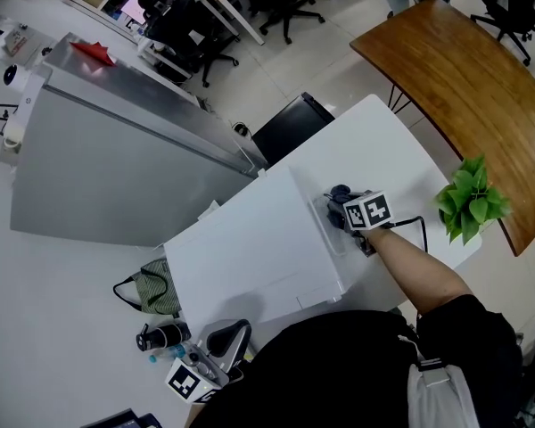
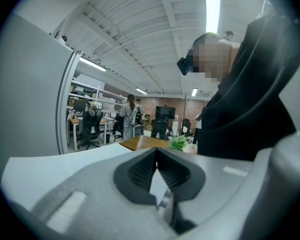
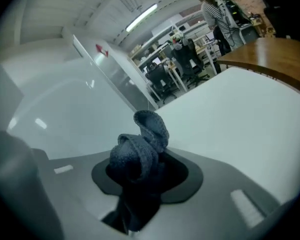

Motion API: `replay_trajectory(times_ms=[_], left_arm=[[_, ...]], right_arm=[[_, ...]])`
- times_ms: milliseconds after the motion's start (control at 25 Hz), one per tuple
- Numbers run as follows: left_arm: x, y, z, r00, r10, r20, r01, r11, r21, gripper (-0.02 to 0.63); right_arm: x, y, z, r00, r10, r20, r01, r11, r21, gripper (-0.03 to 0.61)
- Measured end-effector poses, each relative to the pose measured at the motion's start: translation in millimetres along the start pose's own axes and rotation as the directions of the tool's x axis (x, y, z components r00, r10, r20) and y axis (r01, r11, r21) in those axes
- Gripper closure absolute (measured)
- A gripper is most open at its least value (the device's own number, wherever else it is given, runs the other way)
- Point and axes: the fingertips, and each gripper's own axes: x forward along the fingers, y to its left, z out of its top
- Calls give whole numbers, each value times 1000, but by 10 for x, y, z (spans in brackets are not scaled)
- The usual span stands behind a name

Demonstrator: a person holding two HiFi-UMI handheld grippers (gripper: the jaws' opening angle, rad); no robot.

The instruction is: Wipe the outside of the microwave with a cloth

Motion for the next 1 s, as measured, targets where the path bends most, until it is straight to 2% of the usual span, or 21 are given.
replay_trajectory(times_ms=[40,80,160,200,240,320,400,480,560,680,760,920,1000], left_arm=[[-8,0,-2,1000,1,1,-1,1000,-1,609],[-18,7,-9,1000,3,1,-3,1000,-4,609],[-35,33,-31,1000,7,1,-7,1000,-11,609],[-36,43,-39,1000,8,1,-8,1000,-13,609],[-33,46,-44,1000,6,0,-6,1000,-14,609],[-20,30,-48,1000,-2,-2,2,1000,-11,609],[-11,11,-49,1000,-10,-6,10,1000,-7,609],[-18,12,-46,1000,-10,-6,10,1000,-7,609],[-30,22,-36,1000,-5,-3,5,1000,-9,609],[-33,15,-33,1000,-6,-6,6,1000,-5,609],[-34,10,-32,1000,-5,-7,5,1000,-4,609],[-32,9,-28,1000,-2,0,2,1000,-10,609],[-23,-6,-36,1000,-8,-2,8,1000,-10,609]], right_arm=[[-193,161,197,994,69,87,-73,997,37,445],[-421,363,415,972,148,185,-162,985,65,445],[-854,797,752,896,292,334,-331,942,65,445],[-1007,995,841,863,346,369,-387,921,42,443],[-1102,1157,882,840,382,385,-420,907,16,443],[-1152,1316,874,825,400,399,-431,902,-12,443],[-1116,1289,825,829,381,410,-417,909,-2,443],[-1032,1178,728,848,357,393,-395,918,19,443],[-890,998,549,883,318,346,-355,934,49,443],[-595,611,132,949,209,237,-237,967,96,445],[-455,415,-61,971,146,188,-170,978,121,445],[-178,133,-341,997,34,64,-37,999,40,448],[-41,-22,-522,999,-32,-14,31,999,-22,449]])
